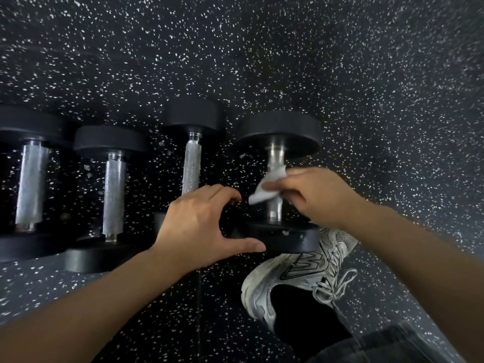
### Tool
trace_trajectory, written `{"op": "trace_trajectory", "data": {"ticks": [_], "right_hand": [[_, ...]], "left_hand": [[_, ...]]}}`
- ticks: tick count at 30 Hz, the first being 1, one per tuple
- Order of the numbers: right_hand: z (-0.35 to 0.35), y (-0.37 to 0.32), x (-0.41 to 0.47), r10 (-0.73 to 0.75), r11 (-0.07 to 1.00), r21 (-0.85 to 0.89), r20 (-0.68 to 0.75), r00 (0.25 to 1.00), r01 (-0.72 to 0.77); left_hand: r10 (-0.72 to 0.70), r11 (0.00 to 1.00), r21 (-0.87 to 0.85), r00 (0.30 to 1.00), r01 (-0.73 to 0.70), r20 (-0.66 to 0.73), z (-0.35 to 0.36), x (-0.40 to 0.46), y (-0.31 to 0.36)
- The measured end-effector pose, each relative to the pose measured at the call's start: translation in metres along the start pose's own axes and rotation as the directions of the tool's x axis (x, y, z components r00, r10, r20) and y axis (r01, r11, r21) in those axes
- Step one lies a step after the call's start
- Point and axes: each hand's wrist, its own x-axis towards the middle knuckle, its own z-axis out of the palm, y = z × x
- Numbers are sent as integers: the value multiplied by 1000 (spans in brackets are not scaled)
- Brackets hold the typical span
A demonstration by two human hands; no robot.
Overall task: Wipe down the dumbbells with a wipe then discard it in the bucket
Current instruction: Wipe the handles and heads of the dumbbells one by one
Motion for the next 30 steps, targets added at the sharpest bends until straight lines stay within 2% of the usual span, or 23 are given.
{"op": "trace_trajectory", "data": {"ticks": [2, 4, 5, 7, 9, 10, 12, 16, 19, 21, 22, 24, 26, 27, 30], "right_hand": [[-3, -2, -6, -49, 999, 24, 145, 988, 46], [-6, -4, -5, -71, 996, 60, 182, 981, 61], [-8, -3, -3, -54, 995, 91, 131, 990, 43], [-9, 2, 5, 11, 989, 147, -92, 996, 2], [-8, 6, 13, 81, 992, 113, -276, 958, -51], [-7, 8, 16, 102, 994, 75, -300, 949, -83], [-2, 7, 16, 106, 994, 13, -241, 965, -106], [0, -2, 0, 12, 1000, -18, -51, 999, -13], [-5, -2, -7, -19, 998, 69, 228, 973, 3], [-9, -2, -5, -41, 988, 153, 281, 959, -3], [-10, -2, -2, -36, 981, 196, 227, 973, -10], [-10, 4, 6, 15, 964, 265, -6, 1000, -13], [-8, 11, 15, 70, 979, 204, -218, 973, -25], [-6, 13, 18, 86, 986, 162, -254, 963, -46], [5, 15, 15, 78, 988, 145, -181, 980, -52]], "left_hand": [[1, 1000, 5, 1000, -1, -4, 1, 0, 1], [2, 1000, 4, 1000, -2, -13, 1, 1, 1], [6, 1000, 5, 1000, -5, -17, 2, 1, 2], [8, 1000, -1, 1000, -8, -19, 3, 1, 2], [7, 1000, -6, 1000, -7, -23, 3, 1, 2], [7, 1000, -6, 1000, -7, -24, 3, 1, 2], [9, 1000, -6, 1000, -9, -25, 3, 1, 1], [12, 1000, 5, 1000, -12, -19, 2, 1, 1], [10, 1000, 4, 1000, -10, -20, 2, 1, 1], [13, 1000, -2, 1000, -13, -22, 2, 1, 1], [17, 1000, -2, 1000, -17, -17, 3, 1, 1], [25, 1000, -6, 1000, -25, -5, 3, 0, 1], [20, 1000, -11, 1000, -20, -3, 3, 0, 0], [17, 1000, -14, 1000, -17, -5, 3, -1, 1], [24, 1000, -21, 1000, -24, -15, 2, -1, 0]]}}
